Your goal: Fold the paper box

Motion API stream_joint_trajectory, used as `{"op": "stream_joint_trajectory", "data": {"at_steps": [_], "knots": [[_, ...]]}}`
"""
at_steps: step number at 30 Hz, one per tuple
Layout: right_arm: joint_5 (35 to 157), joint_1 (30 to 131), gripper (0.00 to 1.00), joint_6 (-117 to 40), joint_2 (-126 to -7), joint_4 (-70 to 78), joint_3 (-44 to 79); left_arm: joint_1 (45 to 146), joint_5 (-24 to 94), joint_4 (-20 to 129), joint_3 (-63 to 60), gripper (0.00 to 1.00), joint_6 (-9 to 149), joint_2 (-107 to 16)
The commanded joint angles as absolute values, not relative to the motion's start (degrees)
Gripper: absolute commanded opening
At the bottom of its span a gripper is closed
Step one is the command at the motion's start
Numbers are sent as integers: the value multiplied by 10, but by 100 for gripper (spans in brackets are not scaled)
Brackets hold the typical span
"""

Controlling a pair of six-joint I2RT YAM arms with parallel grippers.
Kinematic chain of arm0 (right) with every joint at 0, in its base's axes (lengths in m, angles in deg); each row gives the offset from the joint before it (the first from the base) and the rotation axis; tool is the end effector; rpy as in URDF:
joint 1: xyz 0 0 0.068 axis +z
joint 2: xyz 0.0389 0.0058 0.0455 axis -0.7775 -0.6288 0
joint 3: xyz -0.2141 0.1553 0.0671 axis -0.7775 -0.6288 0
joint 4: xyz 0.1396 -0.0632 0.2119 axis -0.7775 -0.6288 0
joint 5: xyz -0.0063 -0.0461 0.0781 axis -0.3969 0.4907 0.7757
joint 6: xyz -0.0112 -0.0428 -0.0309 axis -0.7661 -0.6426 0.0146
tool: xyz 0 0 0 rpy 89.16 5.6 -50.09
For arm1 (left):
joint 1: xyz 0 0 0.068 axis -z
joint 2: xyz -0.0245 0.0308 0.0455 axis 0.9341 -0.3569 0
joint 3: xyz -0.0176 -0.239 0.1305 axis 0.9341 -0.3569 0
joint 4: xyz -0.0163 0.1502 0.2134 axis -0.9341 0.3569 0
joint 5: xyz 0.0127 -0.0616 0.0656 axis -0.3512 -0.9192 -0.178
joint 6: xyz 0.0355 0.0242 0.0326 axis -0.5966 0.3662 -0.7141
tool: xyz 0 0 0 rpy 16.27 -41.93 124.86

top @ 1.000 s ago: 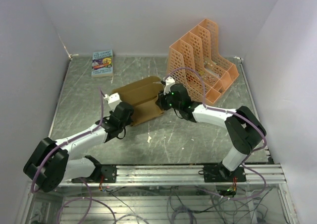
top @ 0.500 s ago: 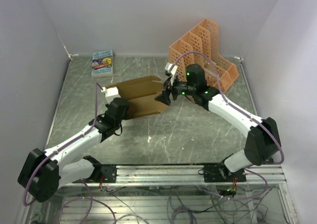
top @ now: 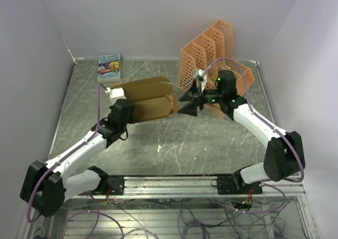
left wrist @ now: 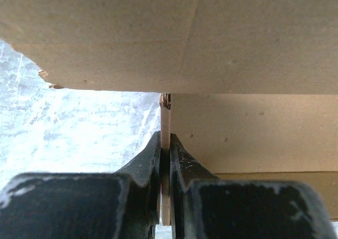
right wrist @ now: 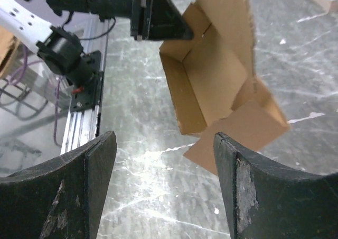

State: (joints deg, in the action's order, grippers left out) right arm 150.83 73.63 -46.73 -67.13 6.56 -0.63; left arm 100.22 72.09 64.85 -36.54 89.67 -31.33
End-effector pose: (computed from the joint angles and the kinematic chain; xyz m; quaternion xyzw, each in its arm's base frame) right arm 0.2782 0.1499 0.2942 -0.4300 0.6347 0.5086 0.3919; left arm 0.2048 -0.1038 0.2436 -0.1234 0.8488 -0.0583 0.5108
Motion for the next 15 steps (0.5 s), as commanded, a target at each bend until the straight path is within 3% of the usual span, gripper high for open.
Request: {"op": "stream_joint_trajectory", "data": {"at_steps": [1, 7, 11, 15], "knots": [[1618, 667, 74, -399, -650, 143, -2, 989, 691, 626, -372, 7, 872, -314], [1625, 609, 73, -348, -647, 171, 1, 948, 562, 537, -405, 7, 799, -293], [1549, 604, 72, -365, -663, 118, 2, 946, 459, 471, -421, 7, 740, -273], [1555, 605, 71, -385, -697, 78, 3, 946, 379, 448, -418, 7, 690, -269]]}}
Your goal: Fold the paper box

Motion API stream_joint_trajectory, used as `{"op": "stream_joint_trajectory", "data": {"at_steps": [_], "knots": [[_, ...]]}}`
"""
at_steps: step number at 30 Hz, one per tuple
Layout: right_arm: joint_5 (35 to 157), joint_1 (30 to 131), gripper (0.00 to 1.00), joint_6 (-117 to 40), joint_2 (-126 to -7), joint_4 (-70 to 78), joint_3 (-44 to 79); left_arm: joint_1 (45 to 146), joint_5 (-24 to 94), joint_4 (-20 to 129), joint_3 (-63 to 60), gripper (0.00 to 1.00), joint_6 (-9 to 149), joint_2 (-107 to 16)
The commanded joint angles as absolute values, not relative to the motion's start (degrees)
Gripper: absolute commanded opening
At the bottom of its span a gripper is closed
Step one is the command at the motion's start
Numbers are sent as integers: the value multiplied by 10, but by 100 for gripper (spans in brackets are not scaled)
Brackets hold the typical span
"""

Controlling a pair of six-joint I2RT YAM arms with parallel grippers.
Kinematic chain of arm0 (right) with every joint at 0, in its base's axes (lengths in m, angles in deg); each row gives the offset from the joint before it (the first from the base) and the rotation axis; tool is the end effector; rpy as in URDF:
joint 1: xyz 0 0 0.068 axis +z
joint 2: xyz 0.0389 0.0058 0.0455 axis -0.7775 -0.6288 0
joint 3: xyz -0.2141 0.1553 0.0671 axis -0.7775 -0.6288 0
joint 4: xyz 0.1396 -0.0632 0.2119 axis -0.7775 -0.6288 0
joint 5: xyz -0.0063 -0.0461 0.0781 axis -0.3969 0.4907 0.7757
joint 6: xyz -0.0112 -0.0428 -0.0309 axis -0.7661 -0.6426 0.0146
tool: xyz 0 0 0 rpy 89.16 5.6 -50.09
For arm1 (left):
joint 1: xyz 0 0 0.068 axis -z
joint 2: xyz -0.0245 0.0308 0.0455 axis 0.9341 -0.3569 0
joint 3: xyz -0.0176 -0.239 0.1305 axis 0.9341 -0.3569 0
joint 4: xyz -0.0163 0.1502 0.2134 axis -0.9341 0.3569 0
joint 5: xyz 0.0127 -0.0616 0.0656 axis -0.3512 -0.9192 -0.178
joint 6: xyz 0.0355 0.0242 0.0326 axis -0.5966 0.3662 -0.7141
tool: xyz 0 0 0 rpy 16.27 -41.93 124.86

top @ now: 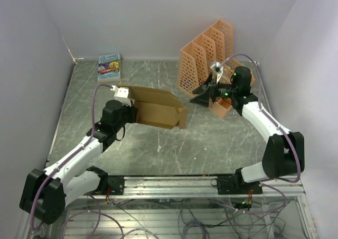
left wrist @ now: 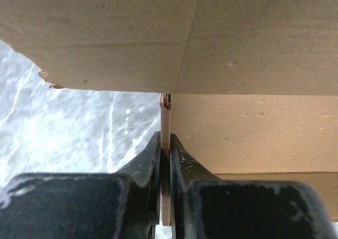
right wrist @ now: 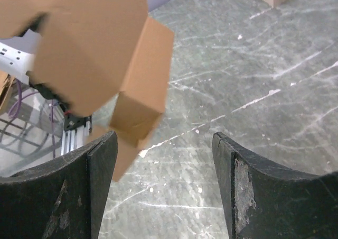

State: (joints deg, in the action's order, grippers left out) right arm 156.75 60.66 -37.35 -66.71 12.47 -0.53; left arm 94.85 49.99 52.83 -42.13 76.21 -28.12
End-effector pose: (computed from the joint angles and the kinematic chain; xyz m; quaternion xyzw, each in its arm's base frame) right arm 0.3031 0.0849 0.3067 -0.3480 0.6551 0.5171 0.4269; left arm 0.2054 -0.0947 0.2399 0.0230 0.8320 -0.1631 0.5298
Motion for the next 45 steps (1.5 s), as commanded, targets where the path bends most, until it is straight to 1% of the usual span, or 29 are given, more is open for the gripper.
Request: {"op": "stream_joint_trajectory", "data": {"at_steps": [1, 7, 10, 13, 18, 26, 27, 30, 31, 36, 38, 41, 43, 45], "knots": [[1563, 605, 71, -389, -702, 73, 3, 946, 370, 453, -412, 7, 678, -270], [1558, 604, 73, -467, -668, 36, 15, 946, 342, 508, -376, 7, 622, -289], [1553, 603, 77, -500, -657, 14, 18, 946, 343, 549, -343, 7, 603, -322], [1561, 603, 78, -522, -665, -12, 24, 946, 356, 623, -301, 7, 589, -371], [1576, 603, 77, -496, -680, -1, 20, 946, 379, 689, -267, 7, 585, -443], [1565, 606, 77, -490, -708, -6, 19, 951, 420, 725, -237, 8, 588, -522], [1563, 607, 77, -492, -710, -9, 20, 954, 427, 726, -235, 9, 590, -529], [1560, 608, 76, -491, -714, -9, 18, 960, 444, 732, -230, 16, 597, -547], [1560, 609, 77, -491, -716, -9, 18, 963, 450, 734, -229, 20, 600, -553], [1557, 613, 76, -498, -726, -20, 20, 976, 477, 743, -225, 34, 609, -584], [1557, 614, 76, -502, -730, -26, 22, 978, 484, 747, -224, 37, 613, -594], [1550, 615, 76, -508, -734, -37, 26, 978, 493, 751, -222, 44, 619, -597], [1539, 615, 76, -513, -737, -46, 30, 978, 498, 752, -222, 45, 623, -594], [1531, 615, 76, -519, -738, -54, 33, 978, 501, 752, -223, 43, 628, -590]]}}
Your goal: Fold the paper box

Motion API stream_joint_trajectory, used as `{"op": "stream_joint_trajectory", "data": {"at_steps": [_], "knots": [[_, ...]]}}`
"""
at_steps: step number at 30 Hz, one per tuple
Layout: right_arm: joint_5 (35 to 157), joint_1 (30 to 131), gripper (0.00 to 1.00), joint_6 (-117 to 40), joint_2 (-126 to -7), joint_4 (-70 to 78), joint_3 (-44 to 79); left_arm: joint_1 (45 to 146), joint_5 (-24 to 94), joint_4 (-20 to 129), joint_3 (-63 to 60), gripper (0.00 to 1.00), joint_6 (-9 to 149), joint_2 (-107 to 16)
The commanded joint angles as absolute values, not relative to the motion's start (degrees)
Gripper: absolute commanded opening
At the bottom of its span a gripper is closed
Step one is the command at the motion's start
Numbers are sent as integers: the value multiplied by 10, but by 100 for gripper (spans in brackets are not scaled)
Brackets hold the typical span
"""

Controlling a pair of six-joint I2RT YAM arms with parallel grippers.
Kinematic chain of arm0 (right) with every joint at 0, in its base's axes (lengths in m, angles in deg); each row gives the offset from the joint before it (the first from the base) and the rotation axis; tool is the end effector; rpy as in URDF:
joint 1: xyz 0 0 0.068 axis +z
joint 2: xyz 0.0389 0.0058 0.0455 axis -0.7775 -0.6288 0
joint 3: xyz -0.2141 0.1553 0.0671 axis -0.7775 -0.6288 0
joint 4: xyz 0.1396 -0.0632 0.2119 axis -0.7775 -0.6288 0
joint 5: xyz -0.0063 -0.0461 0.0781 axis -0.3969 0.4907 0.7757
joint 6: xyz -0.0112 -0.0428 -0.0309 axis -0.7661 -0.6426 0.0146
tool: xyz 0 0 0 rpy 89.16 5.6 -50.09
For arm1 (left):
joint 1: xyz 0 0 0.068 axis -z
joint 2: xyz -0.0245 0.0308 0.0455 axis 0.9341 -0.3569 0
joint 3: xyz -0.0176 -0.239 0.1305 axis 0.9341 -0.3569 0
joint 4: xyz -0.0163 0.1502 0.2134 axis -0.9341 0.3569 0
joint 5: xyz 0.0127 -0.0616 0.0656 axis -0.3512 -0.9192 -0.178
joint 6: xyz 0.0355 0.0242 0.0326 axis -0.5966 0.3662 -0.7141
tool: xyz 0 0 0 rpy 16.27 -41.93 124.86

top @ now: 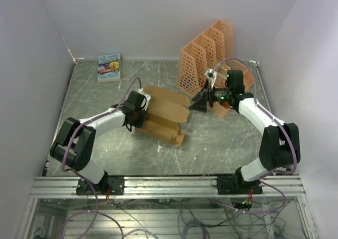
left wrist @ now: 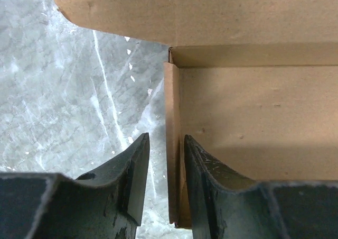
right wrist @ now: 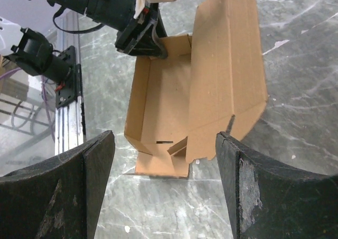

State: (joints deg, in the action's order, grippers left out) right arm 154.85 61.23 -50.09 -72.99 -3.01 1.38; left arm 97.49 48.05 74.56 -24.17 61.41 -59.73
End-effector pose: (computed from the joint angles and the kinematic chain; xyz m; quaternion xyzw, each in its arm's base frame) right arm 0.3147 0.0897 0.2629 -0.3451 0.7058 0.5028 0.3605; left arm 0.2662 -0.1408 0.1734 0.1968 0.9407 -0.0382 0.2737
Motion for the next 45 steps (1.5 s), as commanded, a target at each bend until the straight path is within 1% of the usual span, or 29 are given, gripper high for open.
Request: {"op": "stream_joint_trajectory", "data": {"at_steps": [1, 4, 5, 7, 10, 12, 13, 15, 16, 21, 25, 26, 28, 30, 33, 34, 36, 37, 39, 42, 45], "knots": [[1528, 615, 76, -522, -738, -58, 34, 978, 501, 751, -223, 41, 629, -589], [1516, 615, 76, -534, -734, -69, 37, 978, 502, 747, -224, 31, 637, -589], [1512, 615, 76, -544, -733, -81, 40, 978, 502, 744, -225, 29, 640, -588], [1503, 615, 76, -559, -730, -98, 41, 979, 502, 736, -229, 29, 647, -586], [1490, 614, 76, -586, -732, -136, 42, 982, 515, 734, -233, 34, 655, -574], [1476, 616, 76, -597, -732, -157, 38, 982, 518, 728, -238, 32, 662, -559], [1465, 618, 76, -596, -728, -160, 31, 982, 517, 727, -240, 26, 666, -553], [1438, 622, 76, -584, -714, -153, 11, 982, 519, 728, -241, 8, 677, -543], [1428, 622, 76, -578, -706, -148, -2, 981, 519, 726, -242, 7, 683, -536], [1415, 622, 75, -498, -674, -75, -99, 983, 538, 709, -267, 7, 737, -485], [1321, 611, 72, -398, -657, -8, -133, 985, 581, 700, -303, 7, 816, -435], [1320, 603, 70, -359, -658, 19, -143, 987, 587, 688, -318, 7, 840, -419], [1380, 590, 69, -302, -671, 75, -164, 989, 598, 669, -345, 7, 875, -390], [1409, 588, 68, -287, -689, 100, -169, 997, 606, 627, -379, 7, 887, -355], [1386, 589, 67, -300, -712, 98, -153, 999, 603, 569, -428, 7, 898, -287], [1383, 589, 65, -302, -724, 95, -145, 999, 600, 559, -439, 7, 900, -259], [1404, 589, 54, -300, -741, 104, -140, 999, 596, 542, -453, 7, 903, -224], [1426, 589, 51, -292, -747, 117, -141, 999, 592, 537, -457, 7, 905, -212], [1498, 593, 48, -267, -755, 161, -145, 999, 586, 526, -462, 7, 908, -194], [1554, 613, 47, -242, -743, 212, -146, 999, 576, 516, -463, 7, 913, -188], [1558, 630, 48, -201, -717, 268, -150, 1000, 572, 510, -460, 7, 913, -195]]}}
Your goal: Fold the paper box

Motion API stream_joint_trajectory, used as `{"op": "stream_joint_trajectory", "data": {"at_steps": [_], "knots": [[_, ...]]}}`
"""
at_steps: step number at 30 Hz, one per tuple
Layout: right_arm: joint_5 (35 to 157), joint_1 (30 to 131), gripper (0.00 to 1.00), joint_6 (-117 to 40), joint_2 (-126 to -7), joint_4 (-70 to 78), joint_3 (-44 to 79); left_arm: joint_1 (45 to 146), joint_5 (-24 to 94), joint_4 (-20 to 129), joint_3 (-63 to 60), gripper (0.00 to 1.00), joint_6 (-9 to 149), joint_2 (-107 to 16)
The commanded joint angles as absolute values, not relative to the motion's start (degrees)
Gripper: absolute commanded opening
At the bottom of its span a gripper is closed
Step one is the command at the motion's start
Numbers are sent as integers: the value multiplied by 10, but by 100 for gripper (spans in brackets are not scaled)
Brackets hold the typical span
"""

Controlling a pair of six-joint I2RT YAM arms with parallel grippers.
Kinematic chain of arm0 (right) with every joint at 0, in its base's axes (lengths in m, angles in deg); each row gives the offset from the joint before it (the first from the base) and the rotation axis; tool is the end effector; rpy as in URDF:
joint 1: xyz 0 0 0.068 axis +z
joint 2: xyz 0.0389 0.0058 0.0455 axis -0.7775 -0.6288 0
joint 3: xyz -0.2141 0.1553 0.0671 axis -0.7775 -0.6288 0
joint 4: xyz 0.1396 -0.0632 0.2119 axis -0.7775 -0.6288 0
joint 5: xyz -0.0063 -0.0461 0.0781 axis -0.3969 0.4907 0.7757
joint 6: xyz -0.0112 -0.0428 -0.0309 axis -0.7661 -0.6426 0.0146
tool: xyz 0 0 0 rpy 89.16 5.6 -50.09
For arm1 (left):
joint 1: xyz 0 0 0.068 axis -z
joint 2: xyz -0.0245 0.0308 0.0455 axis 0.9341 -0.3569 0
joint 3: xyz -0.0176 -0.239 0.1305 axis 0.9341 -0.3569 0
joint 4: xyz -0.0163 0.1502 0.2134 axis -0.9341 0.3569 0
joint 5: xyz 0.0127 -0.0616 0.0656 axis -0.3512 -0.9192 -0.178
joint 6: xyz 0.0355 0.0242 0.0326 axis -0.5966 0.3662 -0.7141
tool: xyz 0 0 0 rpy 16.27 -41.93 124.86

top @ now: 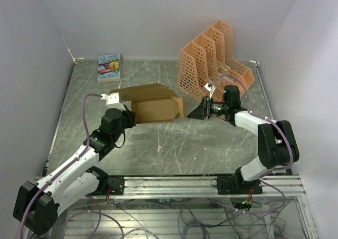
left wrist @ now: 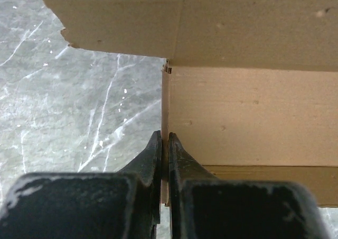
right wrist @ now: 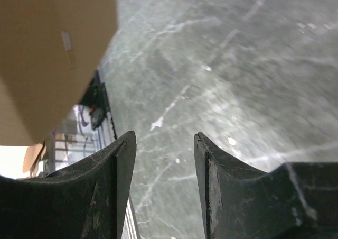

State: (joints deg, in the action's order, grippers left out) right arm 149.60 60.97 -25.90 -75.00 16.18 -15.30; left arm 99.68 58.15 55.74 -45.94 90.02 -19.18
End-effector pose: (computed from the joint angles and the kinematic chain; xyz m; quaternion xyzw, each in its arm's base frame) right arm 0.2947 0.0832 0.1871 -0.1704 0.7812 0.5358 0.2714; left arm 0.1748 -0.0929 0.2418 -0.0833 0.8145 -0.2039 0.5368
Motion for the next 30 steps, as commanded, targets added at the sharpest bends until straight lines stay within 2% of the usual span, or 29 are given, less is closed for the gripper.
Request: {"op": "stream_joint_trajectory", "data": {"at_steps": [1, 6, 10, 14, 16, 19, 30], "knots": [[1558, 632, 48, -183, -713, 290, -152, 1000, 570, 506, -460, 7, 912, -197], [1565, 632, 48, -107, -724, 356, -143, 1003, 557, 489, -458, 7, 909, -203], [1589, 633, 49, -7, -729, 479, -157, 1007, 560, 485, -456, 7, 908, -207], [1610, 648, 56, 76, -726, 608, -179, 1014, 578, 486, -454, 7, 904, -210], [1605, 653, 60, 56, -719, 587, -179, 1019, 589, 489, -448, 7, 899, -215], [1594, 666, 61, -28, -719, 474, -157, 1031, 599, 489, -436, 7, 891, -226], [1526, 673, 67, -169, -711, 270, -116, 1063, 653, 521, -406, 7, 898, -232]]}}
